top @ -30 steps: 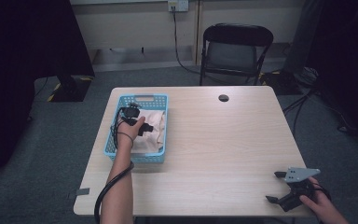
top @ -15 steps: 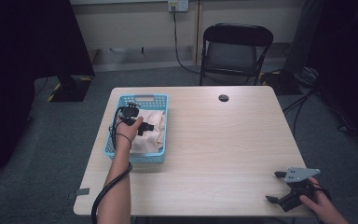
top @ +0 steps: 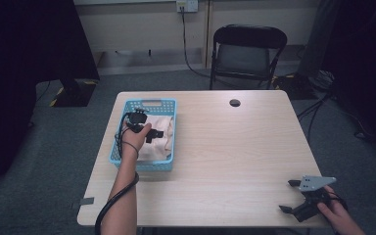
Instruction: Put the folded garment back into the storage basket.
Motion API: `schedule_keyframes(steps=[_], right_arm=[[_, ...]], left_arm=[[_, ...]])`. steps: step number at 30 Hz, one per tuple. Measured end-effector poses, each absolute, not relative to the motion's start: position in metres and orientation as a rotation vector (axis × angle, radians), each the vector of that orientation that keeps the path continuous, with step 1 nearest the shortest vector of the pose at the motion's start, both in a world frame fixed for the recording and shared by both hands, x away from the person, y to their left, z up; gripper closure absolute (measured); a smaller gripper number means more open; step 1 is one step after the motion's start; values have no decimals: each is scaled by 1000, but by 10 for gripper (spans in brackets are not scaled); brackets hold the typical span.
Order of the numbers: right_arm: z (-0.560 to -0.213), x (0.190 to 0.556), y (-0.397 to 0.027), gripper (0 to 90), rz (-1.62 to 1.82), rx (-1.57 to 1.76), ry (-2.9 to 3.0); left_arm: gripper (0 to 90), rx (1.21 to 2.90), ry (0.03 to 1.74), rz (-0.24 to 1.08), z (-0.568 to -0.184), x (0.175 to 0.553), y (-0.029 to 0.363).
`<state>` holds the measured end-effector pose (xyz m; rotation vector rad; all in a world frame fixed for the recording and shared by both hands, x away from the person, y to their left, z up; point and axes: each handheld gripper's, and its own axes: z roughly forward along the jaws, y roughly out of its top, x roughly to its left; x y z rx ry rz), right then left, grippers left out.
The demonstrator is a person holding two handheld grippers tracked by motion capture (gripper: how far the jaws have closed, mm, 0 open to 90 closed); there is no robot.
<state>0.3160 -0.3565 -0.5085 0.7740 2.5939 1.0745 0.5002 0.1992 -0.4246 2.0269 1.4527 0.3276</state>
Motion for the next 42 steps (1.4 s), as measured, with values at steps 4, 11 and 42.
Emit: schedule_keyframes(steps=[4, 11, 42], right_arm=[[-509, 316, -357, 0, 1074, 774, 2594], [-509, 316, -357, 0, 1075, 774, 2594], [-509, 316, -357, 0, 1075, 774, 2594]], left_arm=[[44, 2024, 1434, 336, -422, 498, 199], [44, 2019, 1414, 333, -417, 494, 197], [40, 1918, 1319, 353, -397, 468, 194]])
